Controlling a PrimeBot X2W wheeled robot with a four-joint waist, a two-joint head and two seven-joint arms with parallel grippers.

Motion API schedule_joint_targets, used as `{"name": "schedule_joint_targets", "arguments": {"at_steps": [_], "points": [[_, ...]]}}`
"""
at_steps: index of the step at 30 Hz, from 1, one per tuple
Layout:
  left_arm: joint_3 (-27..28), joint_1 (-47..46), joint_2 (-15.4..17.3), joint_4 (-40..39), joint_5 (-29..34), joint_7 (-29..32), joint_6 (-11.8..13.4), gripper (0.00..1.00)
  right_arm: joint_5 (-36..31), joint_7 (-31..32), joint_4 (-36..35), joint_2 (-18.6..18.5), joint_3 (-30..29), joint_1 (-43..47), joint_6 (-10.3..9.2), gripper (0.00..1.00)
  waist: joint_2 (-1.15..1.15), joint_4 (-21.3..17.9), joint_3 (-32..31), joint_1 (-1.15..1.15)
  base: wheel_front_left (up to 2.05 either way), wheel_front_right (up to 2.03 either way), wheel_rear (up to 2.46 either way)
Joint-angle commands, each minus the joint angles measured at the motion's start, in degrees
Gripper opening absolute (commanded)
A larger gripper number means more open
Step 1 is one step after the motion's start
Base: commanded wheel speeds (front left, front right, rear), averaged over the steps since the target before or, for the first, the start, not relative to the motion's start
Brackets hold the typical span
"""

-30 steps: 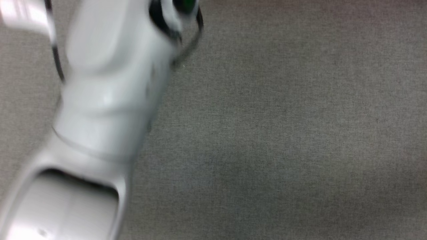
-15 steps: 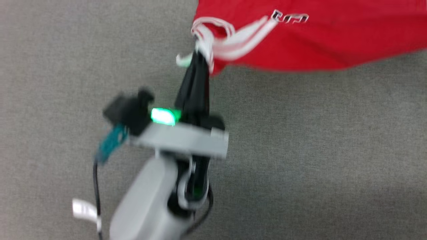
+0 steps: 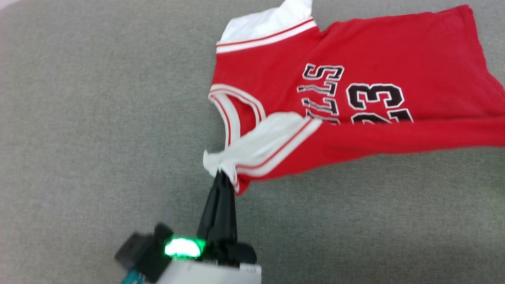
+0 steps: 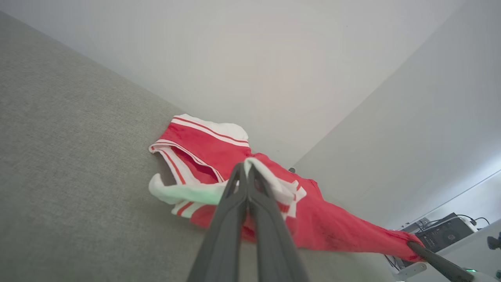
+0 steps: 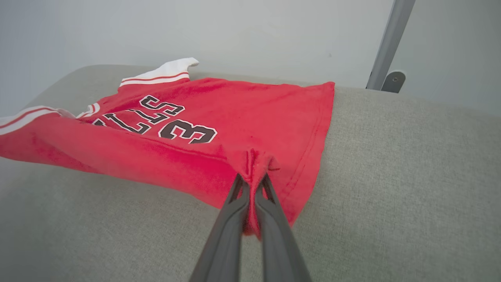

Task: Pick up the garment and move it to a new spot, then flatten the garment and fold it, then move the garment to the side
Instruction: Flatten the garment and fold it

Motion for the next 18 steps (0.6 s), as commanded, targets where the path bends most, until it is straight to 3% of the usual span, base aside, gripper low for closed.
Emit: {"name": "schedule_joint_targets", "arguments": {"at_steps": [1,10,18], "points": [[0.0,1.5,0.0,-1.8,0.5,0.0,0.7,0.00,-0.7,-0.3,-0.6,0.0,-2.3,2.7,-0.06,0.00,0.00,-0.4,-0.1,0.00,0.00,0.00,0.00],[-0.6,6.6,0.1,-7.3,3.6,0.0,2.7,0.00,-5.2,-0.3,-5.6,1.5,-16.3,19.5,-0.06,0.00,0.00,-0.8,0.5,0.00,0.00,0.00,0.00],[-0.3,-1.4,0.0,0.0,4.2,0.0,2.1,0.00,-6.9,-0.3,-6.8,1.2,-18.5,21.0,-0.06,0.00,0.00,0.6,2.4,0.00,0.00,0.00,0.00]]}}
